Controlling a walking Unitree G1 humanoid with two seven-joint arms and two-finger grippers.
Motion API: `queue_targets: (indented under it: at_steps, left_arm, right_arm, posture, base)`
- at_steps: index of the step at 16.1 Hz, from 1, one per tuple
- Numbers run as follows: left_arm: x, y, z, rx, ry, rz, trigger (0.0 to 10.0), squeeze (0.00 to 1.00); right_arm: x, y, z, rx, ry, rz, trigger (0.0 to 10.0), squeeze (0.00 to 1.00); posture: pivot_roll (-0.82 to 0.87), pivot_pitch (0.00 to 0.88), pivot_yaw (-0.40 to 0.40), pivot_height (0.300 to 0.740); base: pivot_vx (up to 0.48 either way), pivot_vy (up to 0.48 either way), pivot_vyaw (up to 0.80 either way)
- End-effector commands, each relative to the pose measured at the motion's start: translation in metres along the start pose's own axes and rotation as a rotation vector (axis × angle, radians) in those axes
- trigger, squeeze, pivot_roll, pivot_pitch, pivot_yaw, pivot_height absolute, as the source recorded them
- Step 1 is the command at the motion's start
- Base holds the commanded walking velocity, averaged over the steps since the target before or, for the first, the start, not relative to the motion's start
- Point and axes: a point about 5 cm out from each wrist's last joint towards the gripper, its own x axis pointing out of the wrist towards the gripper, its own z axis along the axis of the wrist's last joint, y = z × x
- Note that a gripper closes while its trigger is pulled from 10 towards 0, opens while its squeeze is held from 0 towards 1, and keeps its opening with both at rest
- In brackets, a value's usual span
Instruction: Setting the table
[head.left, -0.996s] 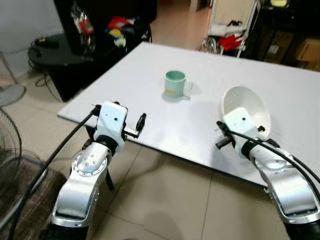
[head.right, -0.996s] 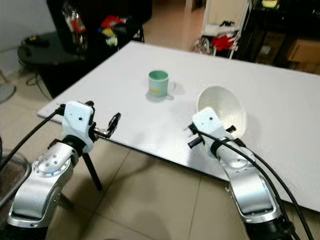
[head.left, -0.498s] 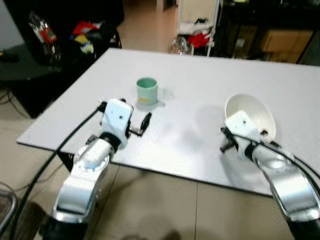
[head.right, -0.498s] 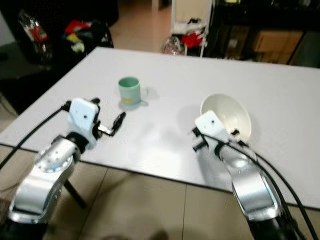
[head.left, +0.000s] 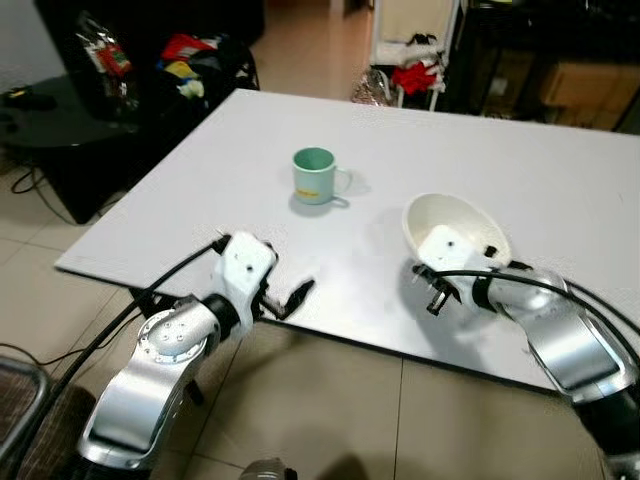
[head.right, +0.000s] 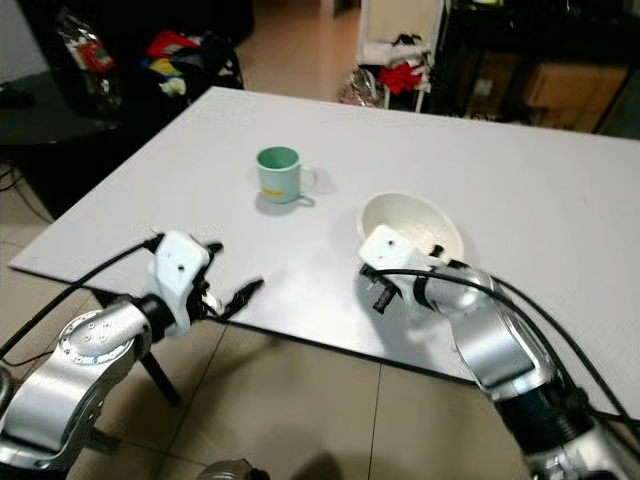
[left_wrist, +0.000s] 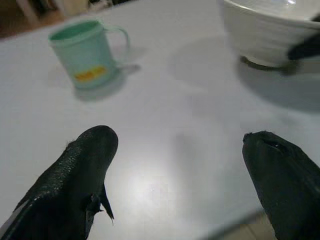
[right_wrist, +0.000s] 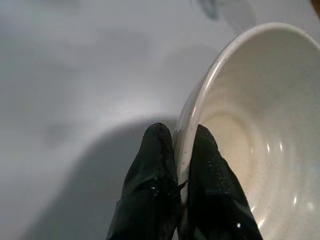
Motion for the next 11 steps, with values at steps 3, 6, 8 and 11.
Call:
queue_targets:
  at_steps: [3,6,8,11]
  left_arm:
    - [-0.002,-0.004,0.002,0.000,0.012,-0.046,10.0,0.00]
    - [-0.002,-0.004,0.003,0.008,0.018,-0.057,10.0,0.00]
    - [-0.003,-0.004,0.005,0.010,0.019,-0.061,10.0,0.00]
    - [-0.003,-0.003,0.006,0.020,0.011,-0.056,10.0,0.00]
  right_arm:
    - [0.000,-0.006,0.003,-0.122,0.023,0.066,10.0,0.00]
    - [0.002,-0.006,-0.003,-0.233,0.078,0.132,10.0,0.63]
    - [0.002,-0.008,-0.006,-0.261,0.101,0.131,10.0,1.00]
    - [-0.002,-0.013,0.000,-0.250,0.056,0.115,10.0,1.00]
  posture:
    - [0.09,0.000,0.019,0.740]
    - [0.09,0.000,0.019,0.740]
    - [0.09,0.000,0.017,0.740]
    - [0.09,0.000,0.017,0.740]
  base:
    - [0.000,0.000,0.00]
    - [0.000,0.000,0.00]
    - [0.000,0.000,0.00]
    - [0.000,0.000,0.00]
